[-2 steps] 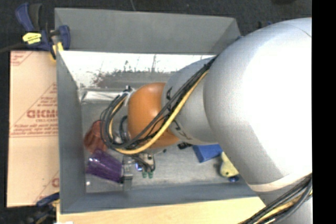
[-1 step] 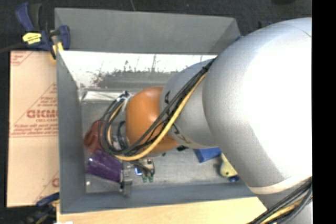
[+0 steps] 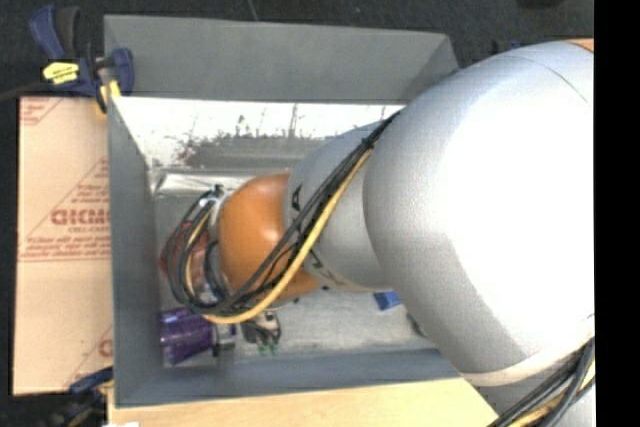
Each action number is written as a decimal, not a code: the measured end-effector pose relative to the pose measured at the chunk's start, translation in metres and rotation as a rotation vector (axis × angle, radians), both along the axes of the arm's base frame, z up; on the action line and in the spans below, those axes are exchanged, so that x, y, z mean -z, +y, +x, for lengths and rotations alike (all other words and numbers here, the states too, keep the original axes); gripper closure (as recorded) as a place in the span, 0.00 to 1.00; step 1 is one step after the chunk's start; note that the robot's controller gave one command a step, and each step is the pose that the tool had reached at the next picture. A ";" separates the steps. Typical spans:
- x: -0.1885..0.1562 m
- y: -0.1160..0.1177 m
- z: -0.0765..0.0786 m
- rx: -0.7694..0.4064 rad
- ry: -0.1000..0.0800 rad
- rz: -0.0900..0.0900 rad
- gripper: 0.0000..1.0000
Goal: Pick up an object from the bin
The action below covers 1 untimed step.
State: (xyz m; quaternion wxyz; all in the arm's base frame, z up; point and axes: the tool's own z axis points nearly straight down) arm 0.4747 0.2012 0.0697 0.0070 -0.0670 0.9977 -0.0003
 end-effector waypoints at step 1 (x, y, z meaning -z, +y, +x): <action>0.000 0.000 0.000 0.000 0.000 0.000 1.00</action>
Offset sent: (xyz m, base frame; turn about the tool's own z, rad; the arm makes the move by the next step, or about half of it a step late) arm 0.0303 0.0346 0.0551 -0.4599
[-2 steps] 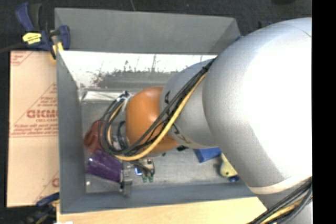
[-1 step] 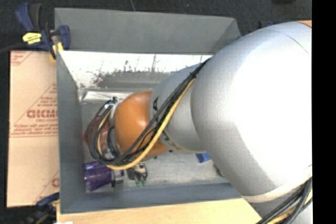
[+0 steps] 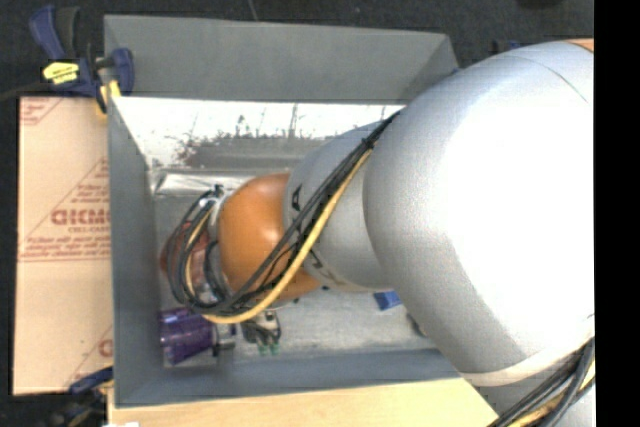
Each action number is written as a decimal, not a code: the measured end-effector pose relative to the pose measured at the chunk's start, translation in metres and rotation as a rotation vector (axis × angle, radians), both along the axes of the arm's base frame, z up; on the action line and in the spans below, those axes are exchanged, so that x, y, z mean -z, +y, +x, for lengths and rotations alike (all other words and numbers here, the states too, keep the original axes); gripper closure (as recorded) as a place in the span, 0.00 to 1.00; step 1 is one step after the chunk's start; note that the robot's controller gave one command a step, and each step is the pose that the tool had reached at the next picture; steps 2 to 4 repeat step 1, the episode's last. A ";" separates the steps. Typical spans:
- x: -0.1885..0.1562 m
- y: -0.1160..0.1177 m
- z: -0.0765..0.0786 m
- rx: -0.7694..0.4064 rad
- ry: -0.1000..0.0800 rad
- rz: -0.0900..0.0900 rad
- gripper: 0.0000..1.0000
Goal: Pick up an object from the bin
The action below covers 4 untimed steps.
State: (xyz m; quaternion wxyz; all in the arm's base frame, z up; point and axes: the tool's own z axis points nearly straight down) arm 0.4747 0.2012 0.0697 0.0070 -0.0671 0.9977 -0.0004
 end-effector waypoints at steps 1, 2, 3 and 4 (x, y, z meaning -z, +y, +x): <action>-0.036 0.023 0.020 -0.313 0.001 -0.005 1.00; -0.036 0.023 0.020 -0.313 0.001 -0.005 1.00; -0.036 0.023 0.020 -0.313 0.001 -0.005 1.00; -0.036 0.023 0.020 -0.313 0.001 -0.005 1.00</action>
Offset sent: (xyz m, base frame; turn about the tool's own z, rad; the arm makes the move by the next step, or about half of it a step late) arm -0.0011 0.0004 0.1310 -0.0532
